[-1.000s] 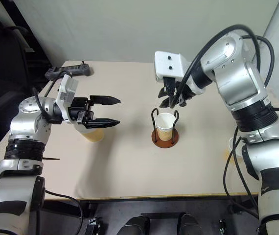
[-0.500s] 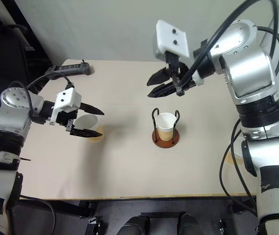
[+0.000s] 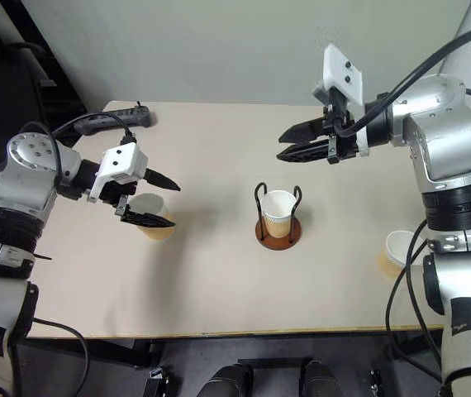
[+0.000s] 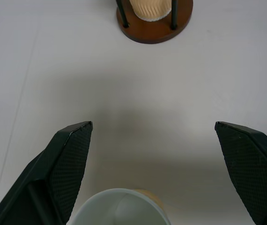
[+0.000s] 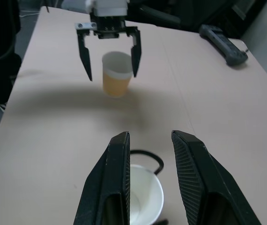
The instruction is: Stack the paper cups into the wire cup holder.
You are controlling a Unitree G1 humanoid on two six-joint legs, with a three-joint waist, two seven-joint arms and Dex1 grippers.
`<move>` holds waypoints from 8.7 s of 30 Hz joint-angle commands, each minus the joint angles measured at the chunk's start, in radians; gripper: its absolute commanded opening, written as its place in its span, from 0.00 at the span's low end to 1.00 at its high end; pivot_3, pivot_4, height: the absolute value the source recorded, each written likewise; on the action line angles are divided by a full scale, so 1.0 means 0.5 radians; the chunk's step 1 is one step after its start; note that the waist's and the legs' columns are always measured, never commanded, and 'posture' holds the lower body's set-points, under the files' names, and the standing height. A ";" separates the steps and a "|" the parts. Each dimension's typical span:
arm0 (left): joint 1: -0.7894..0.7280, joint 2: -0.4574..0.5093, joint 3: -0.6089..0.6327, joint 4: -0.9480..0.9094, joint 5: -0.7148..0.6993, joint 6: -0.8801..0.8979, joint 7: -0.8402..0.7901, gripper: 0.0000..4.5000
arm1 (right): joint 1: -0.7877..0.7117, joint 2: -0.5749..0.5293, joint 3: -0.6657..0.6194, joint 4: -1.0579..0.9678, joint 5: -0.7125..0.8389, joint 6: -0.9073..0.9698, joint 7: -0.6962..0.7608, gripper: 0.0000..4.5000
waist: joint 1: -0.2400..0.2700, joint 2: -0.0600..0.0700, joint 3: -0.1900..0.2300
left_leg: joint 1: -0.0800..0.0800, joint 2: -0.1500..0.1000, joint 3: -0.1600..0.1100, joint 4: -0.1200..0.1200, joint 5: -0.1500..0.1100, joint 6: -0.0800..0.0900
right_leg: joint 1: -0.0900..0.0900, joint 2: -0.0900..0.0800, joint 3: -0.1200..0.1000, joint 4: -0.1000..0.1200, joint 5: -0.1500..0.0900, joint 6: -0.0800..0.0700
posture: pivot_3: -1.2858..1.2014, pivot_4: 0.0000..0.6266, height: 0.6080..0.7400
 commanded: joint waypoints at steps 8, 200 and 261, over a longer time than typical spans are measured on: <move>-0.115 0.200 -0.216 0.091 0.138 -0.232 -0.081 1.00 | -0.019 -0.076 -0.041 -0.009 0.029 -0.032 -0.017 0.30 | -0.007 0.000 0.000 | 0.000 0.000 0.000 0.000 0.000 0.000 | 0.000 0.000 0.000 0.000 0.000 0.000 | 0.52 0.24 1.00; -1.308 -1.037 -1.302 0.848 -0.458 -0.600 -0.081 0.01 | 0.336 -0.432 -0.123 0.189 0.098 -0.319 0.401 0.31 | 0.038 0.001 0.000 | -0.031 -0.005 0.018 0.065 -0.011 0.036 | 0.015 -0.004 0.011 -0.034 0.035 0.054 | 0.52 0.24 1.00; -1.124 -0.748 -0.834 0.389 -1.018 0.167 -0.081 1.00 | 0.715 -1.084 0.093 0.351 -0.212 -0.984 0.466 0.31 | 0.045 0.001 0.001 | -0.030 -0.011 0.016 0.064 -0.013 0.041 | 0.020 -0.005 0.014 -0.036 0.029 0.068 | 0.52 0.24 1.00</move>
